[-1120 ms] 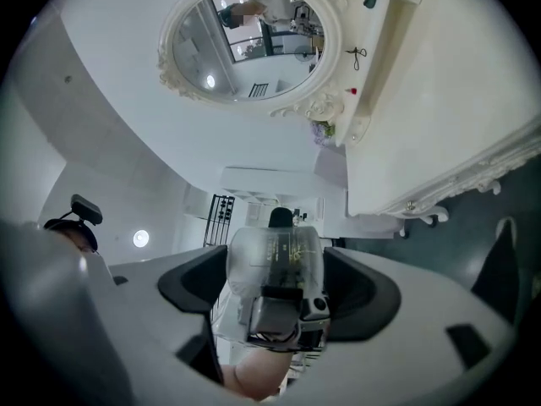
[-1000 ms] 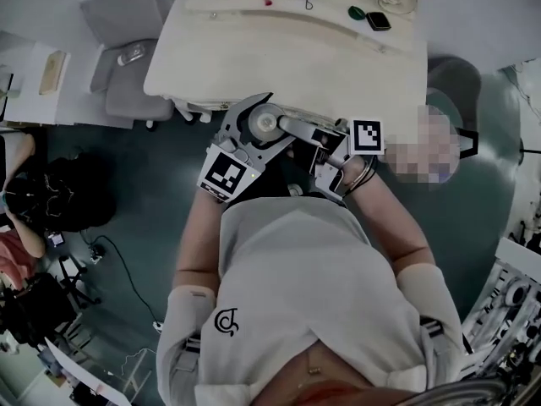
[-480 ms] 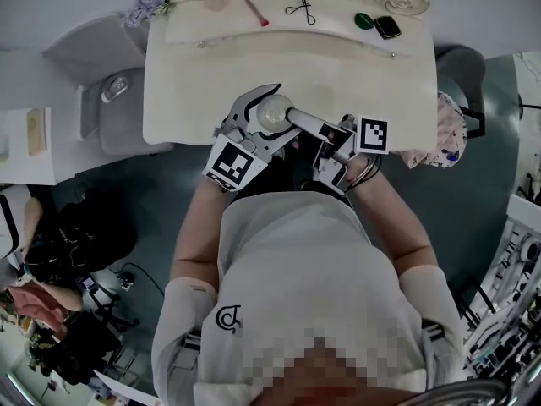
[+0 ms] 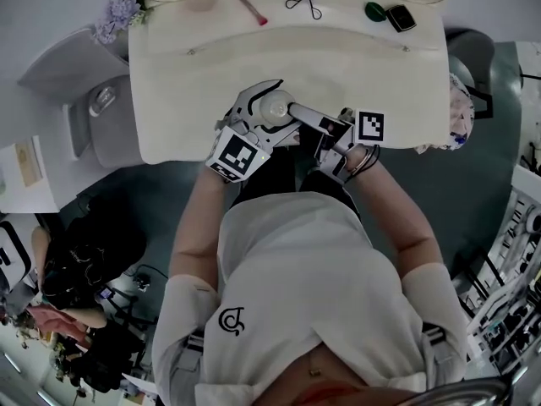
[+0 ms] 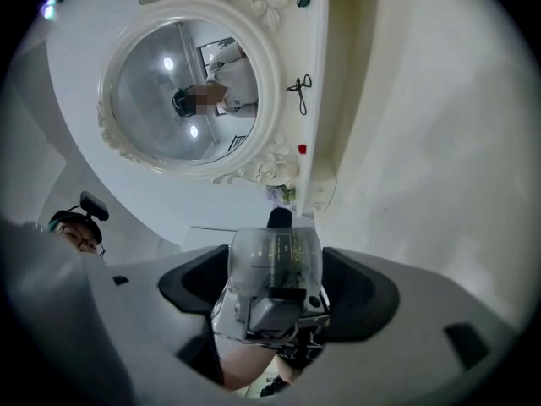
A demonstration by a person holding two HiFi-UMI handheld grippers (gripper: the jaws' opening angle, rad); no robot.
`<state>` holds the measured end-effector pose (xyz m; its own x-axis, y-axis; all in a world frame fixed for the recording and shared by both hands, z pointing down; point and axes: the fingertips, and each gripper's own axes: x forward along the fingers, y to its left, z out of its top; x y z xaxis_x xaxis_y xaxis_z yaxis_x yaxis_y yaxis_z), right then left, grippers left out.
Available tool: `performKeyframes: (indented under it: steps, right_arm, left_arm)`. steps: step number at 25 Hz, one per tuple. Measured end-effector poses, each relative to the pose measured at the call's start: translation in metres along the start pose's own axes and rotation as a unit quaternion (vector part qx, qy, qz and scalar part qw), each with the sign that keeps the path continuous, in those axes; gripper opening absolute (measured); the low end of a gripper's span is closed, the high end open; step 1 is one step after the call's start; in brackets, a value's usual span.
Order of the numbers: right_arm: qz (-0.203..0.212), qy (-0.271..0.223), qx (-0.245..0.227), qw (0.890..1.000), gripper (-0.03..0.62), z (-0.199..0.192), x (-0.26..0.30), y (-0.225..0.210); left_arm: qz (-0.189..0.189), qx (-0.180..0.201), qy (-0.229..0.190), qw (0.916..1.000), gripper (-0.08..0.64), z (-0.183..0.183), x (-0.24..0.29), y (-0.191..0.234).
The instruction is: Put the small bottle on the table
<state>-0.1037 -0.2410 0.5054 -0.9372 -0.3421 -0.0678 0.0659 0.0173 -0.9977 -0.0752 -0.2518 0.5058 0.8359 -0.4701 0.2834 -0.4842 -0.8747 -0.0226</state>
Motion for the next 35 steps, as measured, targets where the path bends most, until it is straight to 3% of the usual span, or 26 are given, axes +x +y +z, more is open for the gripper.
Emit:
performKeyframes:
  steps: [8,13,35]
  right_arm:
    - [-0.046,-0.019,0.004,0.999,0.348,0.019,-0.002,-0.044]
    - [-0.09,-0.024,0.001,0.996,0.314,0.024,-0.011,-0.069]
    - [-0.127,-0.048,0.018,0.991,0.278,0.03,-0.025,-0.099]
  left_arm:
    - [0.008,-0.03,0.029,0.9991,0.35,-0.049,0.019,0.014]
    - [0.009,-0.021,0.069,0.9974,0.35,-0.071,0.029,0.014]
    - [0.006,-0.014,0.136,0.9905,0.351,-0.104,0.042,0.012]
